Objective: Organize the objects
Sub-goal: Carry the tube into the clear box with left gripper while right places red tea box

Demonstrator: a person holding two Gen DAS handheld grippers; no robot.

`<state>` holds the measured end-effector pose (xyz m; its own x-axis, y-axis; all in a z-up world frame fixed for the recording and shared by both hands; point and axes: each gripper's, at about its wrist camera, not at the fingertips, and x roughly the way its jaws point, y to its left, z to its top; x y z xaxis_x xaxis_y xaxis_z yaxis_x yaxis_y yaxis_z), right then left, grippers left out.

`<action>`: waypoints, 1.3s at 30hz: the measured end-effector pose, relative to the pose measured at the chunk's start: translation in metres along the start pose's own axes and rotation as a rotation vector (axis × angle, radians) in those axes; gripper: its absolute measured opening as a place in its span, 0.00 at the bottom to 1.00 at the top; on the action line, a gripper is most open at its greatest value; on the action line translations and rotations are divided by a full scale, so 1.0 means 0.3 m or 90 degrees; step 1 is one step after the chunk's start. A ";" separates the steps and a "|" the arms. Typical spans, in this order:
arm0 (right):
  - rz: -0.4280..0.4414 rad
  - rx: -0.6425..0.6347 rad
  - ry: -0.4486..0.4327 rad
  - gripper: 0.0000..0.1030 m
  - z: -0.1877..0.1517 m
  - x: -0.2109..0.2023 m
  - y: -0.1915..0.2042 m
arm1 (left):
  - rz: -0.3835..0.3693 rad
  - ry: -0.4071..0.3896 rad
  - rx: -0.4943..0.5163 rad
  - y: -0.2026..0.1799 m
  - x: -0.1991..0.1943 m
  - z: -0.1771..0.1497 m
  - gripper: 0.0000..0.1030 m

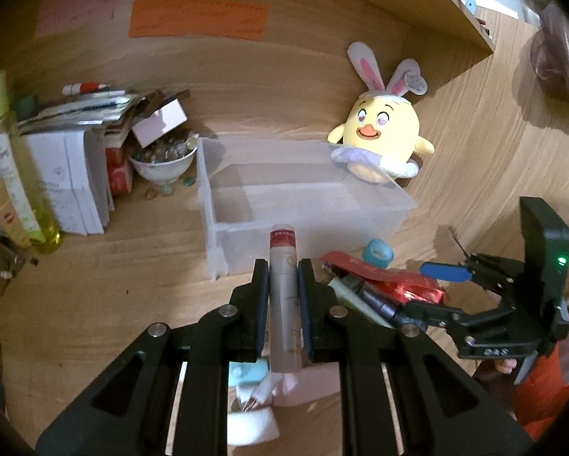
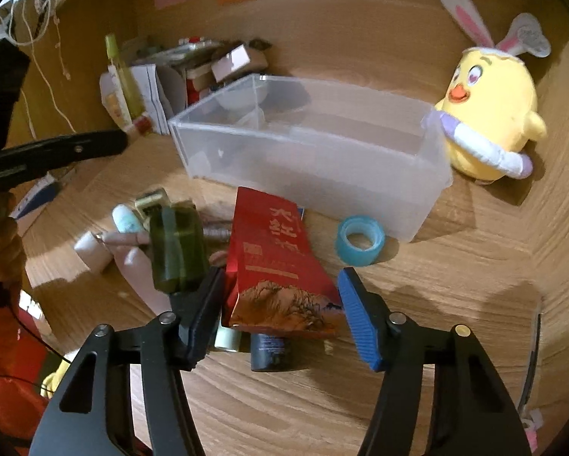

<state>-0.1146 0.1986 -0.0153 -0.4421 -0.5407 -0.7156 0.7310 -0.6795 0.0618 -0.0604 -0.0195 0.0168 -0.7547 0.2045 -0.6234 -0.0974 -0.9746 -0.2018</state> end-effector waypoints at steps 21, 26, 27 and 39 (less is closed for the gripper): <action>-0.033 0.017 -0.143 0.56 0.141 -0.183 -0.041 | -0.001 -0.047 0.004 -0.034 0.020 0.192 0.14; -0.044 0.035 -0.151 0.56 0.201 -0.151 -0.089 | 0.009 -0.051 0.008 -0.033 0.042 0.239 0.14; -0.044 0.037 -0.152 0.56 0.211 -0.145 -0.094 | 0.010 -0.051 0.008 -0.033 0.050 0.250 0.14; -0.055 0.032 -0.150 0.56 0.342 -0.044 -0.132 | 0.019 -0.030 0.005 -0.031 0.161 0.326 0.14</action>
<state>-0.1910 0.1819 0.0631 -0.6148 -0.5761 -0.5386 0.6611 -0.7489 0.0463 -0.1594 -0.0094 0.0623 -0.7875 0.1708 -0.5922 -0.0791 -0.9809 -0.1778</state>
